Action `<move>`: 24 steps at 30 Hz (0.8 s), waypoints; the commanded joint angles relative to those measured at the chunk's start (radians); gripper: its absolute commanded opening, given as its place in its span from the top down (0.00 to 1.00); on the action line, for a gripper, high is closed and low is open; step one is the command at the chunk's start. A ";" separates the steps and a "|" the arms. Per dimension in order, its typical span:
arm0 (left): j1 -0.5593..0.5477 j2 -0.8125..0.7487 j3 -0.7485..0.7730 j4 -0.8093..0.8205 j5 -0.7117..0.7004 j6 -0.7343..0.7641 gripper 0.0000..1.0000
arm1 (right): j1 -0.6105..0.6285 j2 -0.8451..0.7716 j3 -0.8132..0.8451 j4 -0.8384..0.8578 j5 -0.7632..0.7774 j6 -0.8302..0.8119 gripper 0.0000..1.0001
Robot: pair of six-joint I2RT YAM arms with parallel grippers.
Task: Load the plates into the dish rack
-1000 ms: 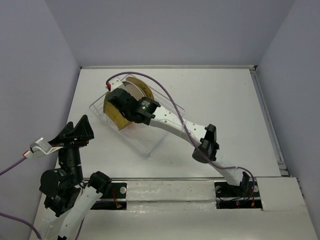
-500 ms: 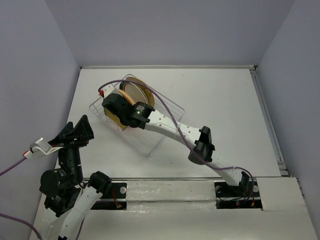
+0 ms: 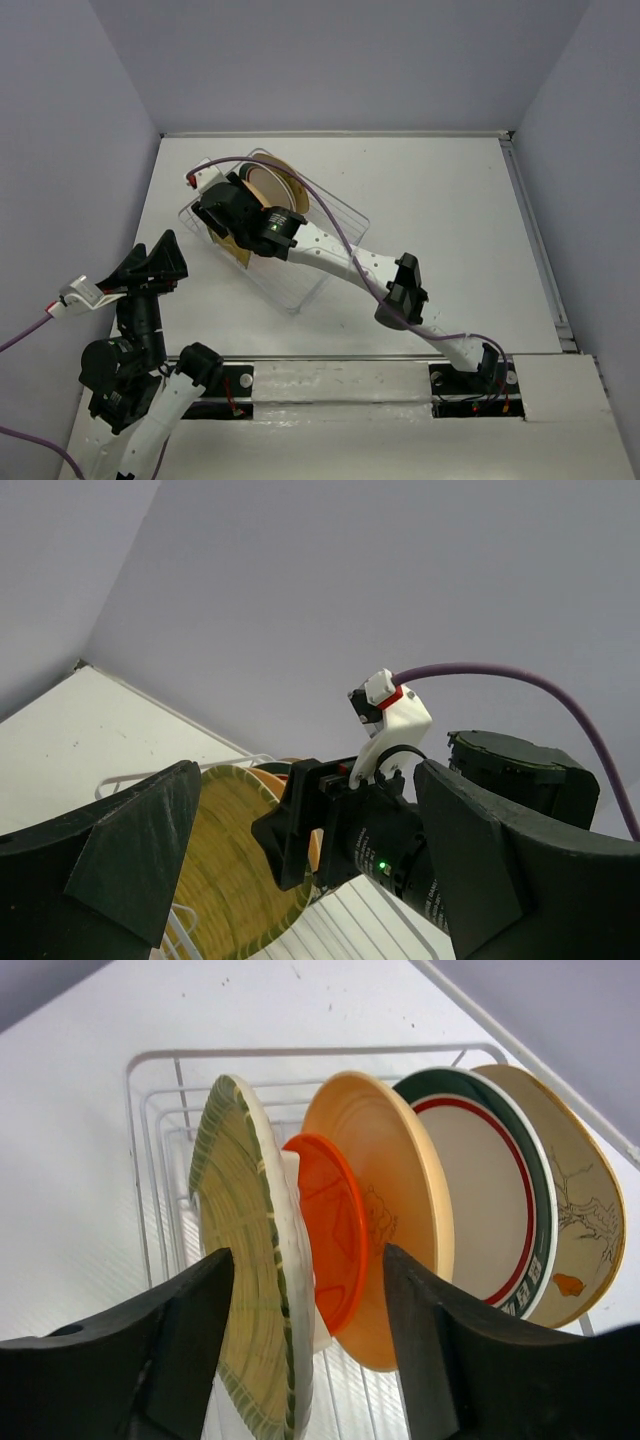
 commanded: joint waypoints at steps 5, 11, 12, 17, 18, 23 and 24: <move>0.004 -0.003 0.006 0.038 -0.006 0.004 0.01 | 0.006 -0.028 -0.009 0.172 -0.002 -0.004 0.21; 0.004 -0.003 0.006 0.038 -0.015 0.005 0.01 | -0.004 -0.148 -0.095 0.233 -0.001 0.042 0.07; 0.004 -0.005 0.006 0.038 -0.017 0.007 0.01 | -0.004 -0.172 -0.148 0.256 0.004 0.051 0.07; 0.003 0.003 0.005 0.038 -0.020 0.010 0.01 | -0.022 -0.417 -0.403 0.355 0.071 0.051 0.02; 0.004 0.005 0.005 0.038 -0.020 0.012 0.01 | -0.022 -0.468 -0.464 0.379 0.083 0.086 0.02; 0.003 0.015 0.008 0.038 0.028 0.027 0.01 | -0.080 -0.833 -0.921 0.561 0.079 0.123 0.00; 0.003 0.017 0.008 0.038 0.038 0.031 0.01 | -0.091 -0.900 -1.078 0.613 0.082 0.144 0.00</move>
